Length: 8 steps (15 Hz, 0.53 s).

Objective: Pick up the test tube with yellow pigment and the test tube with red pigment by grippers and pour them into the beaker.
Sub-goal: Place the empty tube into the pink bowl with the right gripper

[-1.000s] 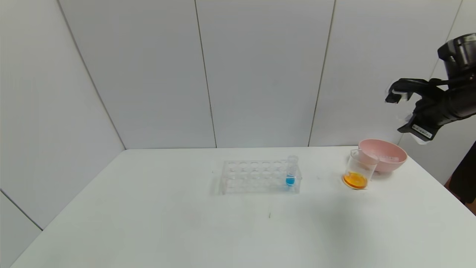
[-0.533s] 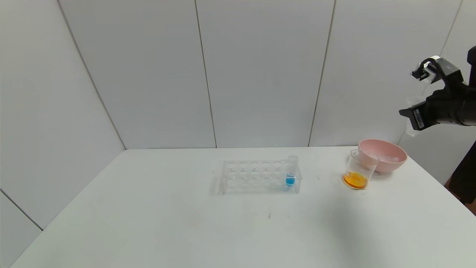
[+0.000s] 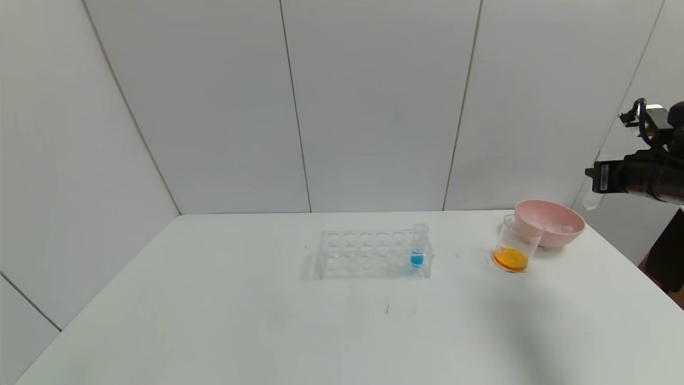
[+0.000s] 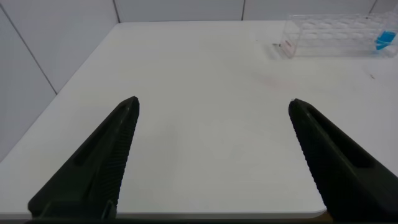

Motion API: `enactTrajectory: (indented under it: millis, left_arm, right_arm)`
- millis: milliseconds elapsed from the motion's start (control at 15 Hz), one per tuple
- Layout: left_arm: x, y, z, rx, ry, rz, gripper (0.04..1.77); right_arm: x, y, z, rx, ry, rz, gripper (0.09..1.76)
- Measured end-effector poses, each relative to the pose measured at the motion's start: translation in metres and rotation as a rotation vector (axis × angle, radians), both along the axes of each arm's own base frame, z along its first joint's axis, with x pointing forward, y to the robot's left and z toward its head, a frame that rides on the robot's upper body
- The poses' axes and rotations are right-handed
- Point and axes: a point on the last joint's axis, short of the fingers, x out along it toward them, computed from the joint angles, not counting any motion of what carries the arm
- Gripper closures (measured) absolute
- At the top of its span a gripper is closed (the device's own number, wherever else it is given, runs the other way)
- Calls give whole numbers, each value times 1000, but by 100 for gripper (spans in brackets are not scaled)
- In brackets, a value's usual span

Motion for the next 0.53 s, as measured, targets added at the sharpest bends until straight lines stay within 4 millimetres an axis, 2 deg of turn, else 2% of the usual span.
enactTrajectory:
  millis: [267,533]
  left_arm:
    - [0,0,0,0,0,0,9]
    - [0,0,0,0,0,0,9]
  right_arm:
    - [34,-19,-20,-3,-1,-91,132]
    - [72,-29,-40,72,-19,-146,132]
